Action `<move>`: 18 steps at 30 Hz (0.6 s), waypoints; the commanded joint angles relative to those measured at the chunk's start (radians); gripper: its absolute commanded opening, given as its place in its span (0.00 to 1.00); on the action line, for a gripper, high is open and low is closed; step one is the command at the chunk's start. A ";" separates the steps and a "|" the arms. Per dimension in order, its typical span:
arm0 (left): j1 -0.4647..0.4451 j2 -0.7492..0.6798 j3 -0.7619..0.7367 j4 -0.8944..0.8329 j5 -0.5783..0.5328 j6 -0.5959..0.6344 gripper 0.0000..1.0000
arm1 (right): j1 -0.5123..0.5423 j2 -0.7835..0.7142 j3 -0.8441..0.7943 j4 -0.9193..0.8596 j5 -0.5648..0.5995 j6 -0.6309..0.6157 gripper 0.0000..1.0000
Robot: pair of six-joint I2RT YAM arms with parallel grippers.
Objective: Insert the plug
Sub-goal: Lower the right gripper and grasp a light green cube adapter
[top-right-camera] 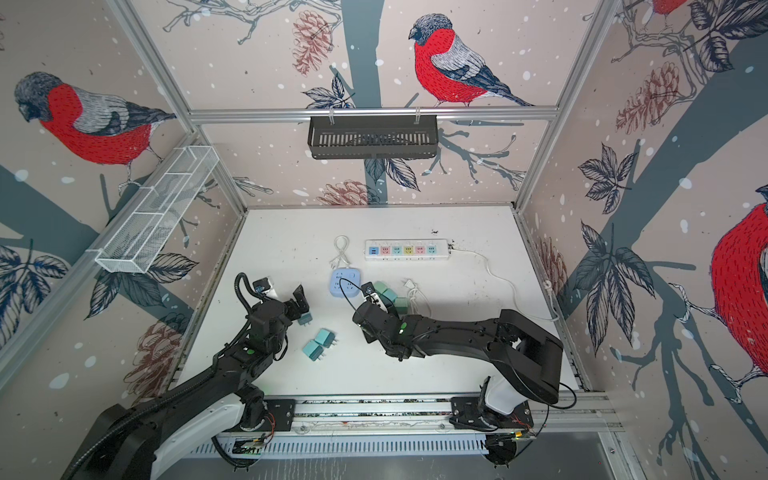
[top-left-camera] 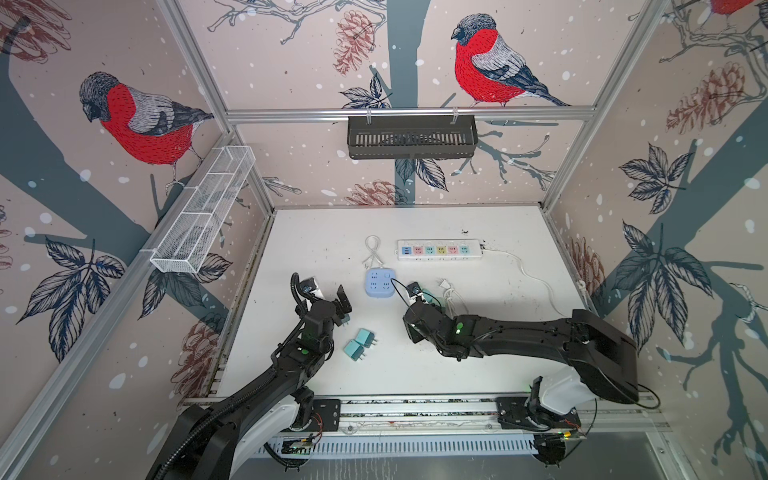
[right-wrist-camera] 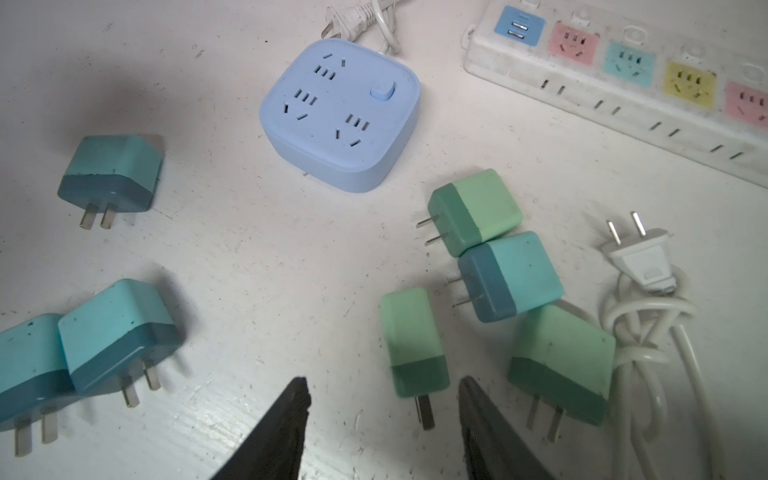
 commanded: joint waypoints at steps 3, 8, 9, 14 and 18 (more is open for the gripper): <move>0.002 0.007 0.011 0.018 0.004 -0.003 0.99 | -0.049 -0.028 -0.048 0.078 -0.129 -0.051 0.59; 0.002 0.009 0.010 0.016 0.004 -0.004 0.98 | -0.090 -0.019 -0.079 0.114 -0.188 -0.074 0.60; 0.001 0.010 0.012 0.016 0.004 -0.003 0.99 | -0.098 -0.016 -0.084 0.119 -0.192 -0.076 0.60; 0.002 0.010 0.011 0.017 0.004 -0.002 0.98 | -0.113 0.009 -0.090 0.136 -0.197 -0.085 0.60; 0.001 0.010 0.013 0.018 0.006 -0.001 0.98 | -0.113 0.042 -0.085 0.157 -0.215 -0.101 0.59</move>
